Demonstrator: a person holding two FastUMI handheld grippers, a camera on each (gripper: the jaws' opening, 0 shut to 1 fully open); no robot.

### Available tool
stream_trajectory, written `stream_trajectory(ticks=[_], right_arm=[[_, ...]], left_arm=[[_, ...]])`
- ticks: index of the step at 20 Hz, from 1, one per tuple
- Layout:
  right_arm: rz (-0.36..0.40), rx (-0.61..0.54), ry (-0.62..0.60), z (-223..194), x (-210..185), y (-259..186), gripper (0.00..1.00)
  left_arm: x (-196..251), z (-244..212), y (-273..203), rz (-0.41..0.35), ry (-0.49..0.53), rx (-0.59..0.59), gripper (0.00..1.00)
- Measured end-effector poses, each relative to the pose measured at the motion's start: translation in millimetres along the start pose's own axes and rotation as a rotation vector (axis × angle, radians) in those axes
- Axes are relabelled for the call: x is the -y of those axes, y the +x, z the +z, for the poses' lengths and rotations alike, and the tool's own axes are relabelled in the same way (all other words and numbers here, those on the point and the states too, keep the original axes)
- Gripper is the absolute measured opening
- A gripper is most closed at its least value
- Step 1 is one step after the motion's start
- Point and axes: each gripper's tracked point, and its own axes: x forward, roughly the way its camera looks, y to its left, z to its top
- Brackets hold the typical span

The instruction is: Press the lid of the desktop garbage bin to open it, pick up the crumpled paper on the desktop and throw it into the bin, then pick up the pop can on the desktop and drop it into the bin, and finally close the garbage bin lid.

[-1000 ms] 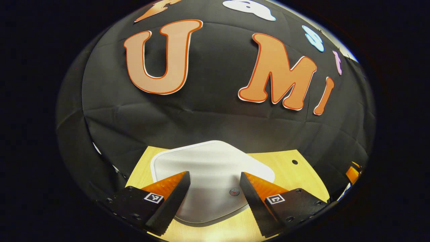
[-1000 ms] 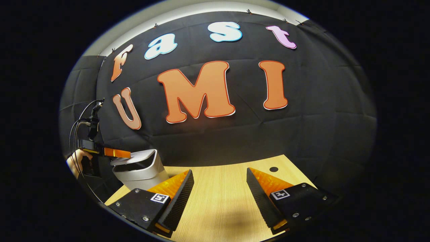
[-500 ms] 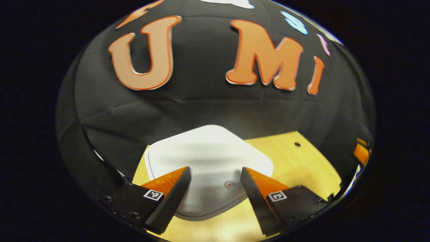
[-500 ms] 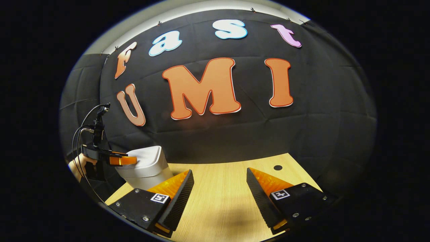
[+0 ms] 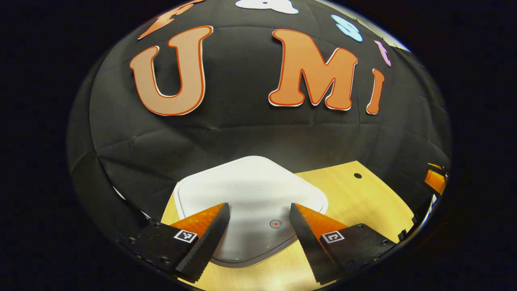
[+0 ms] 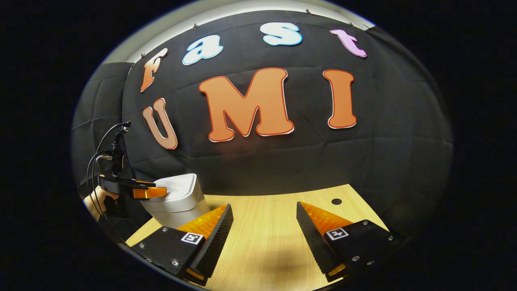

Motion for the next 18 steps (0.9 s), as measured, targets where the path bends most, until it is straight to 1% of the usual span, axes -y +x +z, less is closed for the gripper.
stream_trajectory(ticks=[2,4,8,11,15,18], right_arm=[[-0.008,0.000,0.007,0.3,1.7,-0.5,0.94],[-0.014,0.003,0.016,2.4,3.0,-1.7,0.94],[-0.032,0.018,0.013,9.1,5.7,-5.5,0.94],[-0.044,0.044,-0.005,16.4,5.4,-8.1,0.94],[-0.054,0.073,-0.027,23.1,0.6,-11.4,0.94],[-0.064,0.096,-0.040,28.0,-0.4,-12.5,0.94]], left_arm=[[-0.7,2.3,-0.4,0.013,-0.015,0.008,0.96],[-3.4,11.0,-4.4,0.029,-0.064,0.047,0.95],[-0.7,38.7,-27.9,0.065,-0.096,0.163,0.95],[17.1,60.6,-56.5,0.053,-0.118,0.275,0.94],[39.6,63.8,-86.6,0.082,-0.099,0.351,0.94],[53.0,54.8,-105.1,0.087,-0.117,0.384,0.94]])
